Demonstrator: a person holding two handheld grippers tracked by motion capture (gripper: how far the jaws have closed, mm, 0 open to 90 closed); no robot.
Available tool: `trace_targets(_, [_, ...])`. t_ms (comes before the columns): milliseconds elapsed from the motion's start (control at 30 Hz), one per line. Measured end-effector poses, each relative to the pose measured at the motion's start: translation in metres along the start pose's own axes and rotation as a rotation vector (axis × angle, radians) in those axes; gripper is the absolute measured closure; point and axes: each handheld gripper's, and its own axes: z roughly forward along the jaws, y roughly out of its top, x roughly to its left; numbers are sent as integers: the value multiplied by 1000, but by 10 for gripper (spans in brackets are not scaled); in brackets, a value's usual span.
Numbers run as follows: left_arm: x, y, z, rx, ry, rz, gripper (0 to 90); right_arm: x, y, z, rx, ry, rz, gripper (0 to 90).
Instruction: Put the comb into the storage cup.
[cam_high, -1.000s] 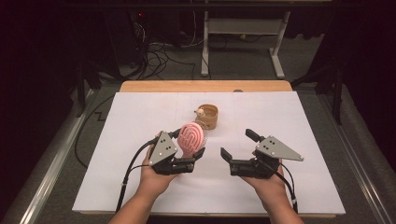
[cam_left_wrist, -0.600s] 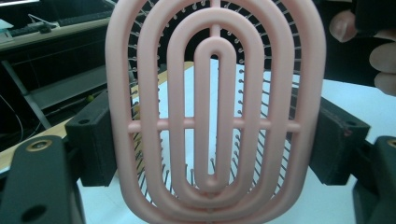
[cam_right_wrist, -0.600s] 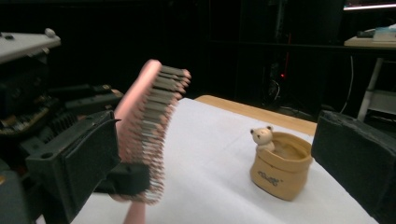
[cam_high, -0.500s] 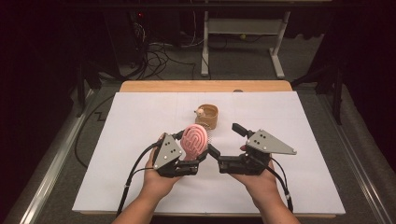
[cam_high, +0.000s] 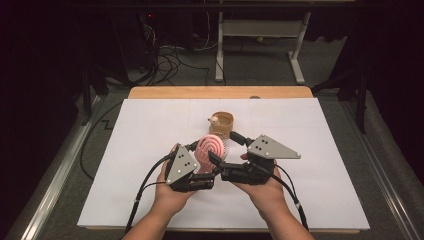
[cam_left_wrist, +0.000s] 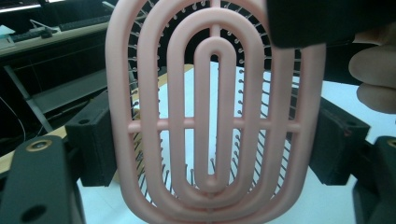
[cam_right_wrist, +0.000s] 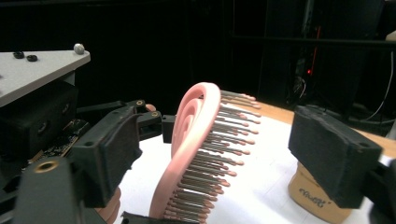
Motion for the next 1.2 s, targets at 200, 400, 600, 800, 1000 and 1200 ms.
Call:
trace_targets(200, [1, 0, -1, -1, 11, 2, 196, -1, -1, 6, 26, 16, 34, 284])
trace_targets(400, [1, -1, -1, 0, 13, -1, 196, -1, -5, 13, 58, 25, 69, 349])
trace_targets(600, [0, -1, -1, 2, 21, 11, 196, 0, -8, 17, 85, 23, 78, 392])
trace_targets(800, [-1, -2, 0, 5, 26, 20, 196, 0, -9, 19, 99, 19, 84, 403])
trace_targets(1000, [-1, -2, 1, 7, 35, 33, 196, 1, -10, 21, 106, 26, 82, 449])
trace_targets(1200, [0, -3, 1, 20, 44, 39, 196, -4, -13, 23, 113, 38, 113, 492])
